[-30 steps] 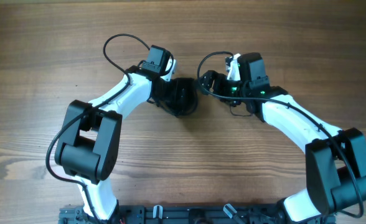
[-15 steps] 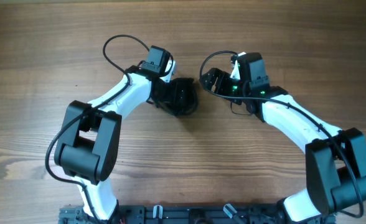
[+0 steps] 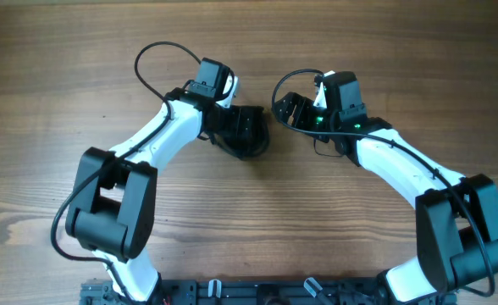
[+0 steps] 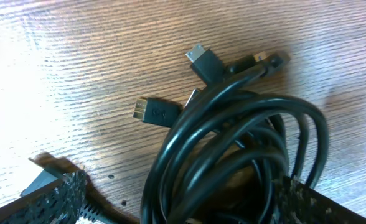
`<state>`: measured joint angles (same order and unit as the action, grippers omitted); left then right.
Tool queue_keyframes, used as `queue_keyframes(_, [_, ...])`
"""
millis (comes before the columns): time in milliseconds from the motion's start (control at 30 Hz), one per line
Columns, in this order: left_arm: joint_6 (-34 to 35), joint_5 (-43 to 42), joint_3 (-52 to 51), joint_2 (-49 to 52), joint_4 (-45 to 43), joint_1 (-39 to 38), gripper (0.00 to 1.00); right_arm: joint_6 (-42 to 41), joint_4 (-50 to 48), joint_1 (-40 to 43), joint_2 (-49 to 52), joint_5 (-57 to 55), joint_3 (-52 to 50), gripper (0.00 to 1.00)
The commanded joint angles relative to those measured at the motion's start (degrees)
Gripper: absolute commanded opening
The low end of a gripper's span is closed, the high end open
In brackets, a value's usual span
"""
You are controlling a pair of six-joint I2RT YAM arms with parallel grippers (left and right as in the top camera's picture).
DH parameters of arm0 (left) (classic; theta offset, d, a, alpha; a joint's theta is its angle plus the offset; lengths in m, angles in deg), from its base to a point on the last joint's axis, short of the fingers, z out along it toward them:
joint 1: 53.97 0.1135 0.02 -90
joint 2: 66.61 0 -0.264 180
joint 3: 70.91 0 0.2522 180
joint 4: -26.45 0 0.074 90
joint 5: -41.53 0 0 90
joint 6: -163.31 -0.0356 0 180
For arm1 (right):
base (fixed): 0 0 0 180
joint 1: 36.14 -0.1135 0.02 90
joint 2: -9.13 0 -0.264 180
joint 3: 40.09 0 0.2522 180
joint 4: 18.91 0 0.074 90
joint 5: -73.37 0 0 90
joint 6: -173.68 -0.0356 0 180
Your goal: Untangle cables
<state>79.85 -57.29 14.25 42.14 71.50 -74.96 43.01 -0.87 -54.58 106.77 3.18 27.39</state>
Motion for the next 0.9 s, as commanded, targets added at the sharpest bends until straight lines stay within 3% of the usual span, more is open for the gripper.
queue_keyframes(0, [-0.04, 1.03, -0.13, -2.01, 0.57, 0.24, 1.00, -0.02, 0.07, -0.07, -0.63, -1.14, 0.26, 1.00])
queue_keyframes(133, [-0.02, 4.87, -0.13, -4.07, 2.43, 0.24, 1.00, -0.02, 0.07, -0.07, -0.63, -1.16, 0.26, 1.00])
queue_keyframes(700, [1.44, 4.83, -0.13, -6.75, 3.61, 0.35, 1.00, 0.00, 0.07, -0.07, -0.63, -1.16, 0.26, 1.00])
queue_keyframes(733, [1.42, 4.85, -0.13, -6.75, 3.74, 0.63, 0.78, -0.04, 0.02, -0.07, -0.63, -1.84, 0.26, 1.00])
queue_keyframes(767, [1.42, 4.85, -0.13, -6.73, 3.72, 0.94, 0.40, 0.00, 0.04, -0.07, -0.63, -2.67, 0.26, 1.00])
queue_keyframes(800, [1.42, 4.83, -0.13, -6.71, 3.69, 1.31, 0.18, 0.00, 0.04, -0.07, -0.63, -3.52, 0.26, 1.00])
queue_keyframes(833, [1.44, 4.83, -0.13, -6.67, 3.69, 1.73, 0.04, 0.00, 0.04, -0.07, -0.63, -3.96, 0.26, 1.00])
queue_keyframes(867, [1.44, 4.79, -0.13, -6.62, 3.69, 2.08, 0.04, -0.09, 0.04, -0.07, -0.63, -3.87, 0.26, 1.00])
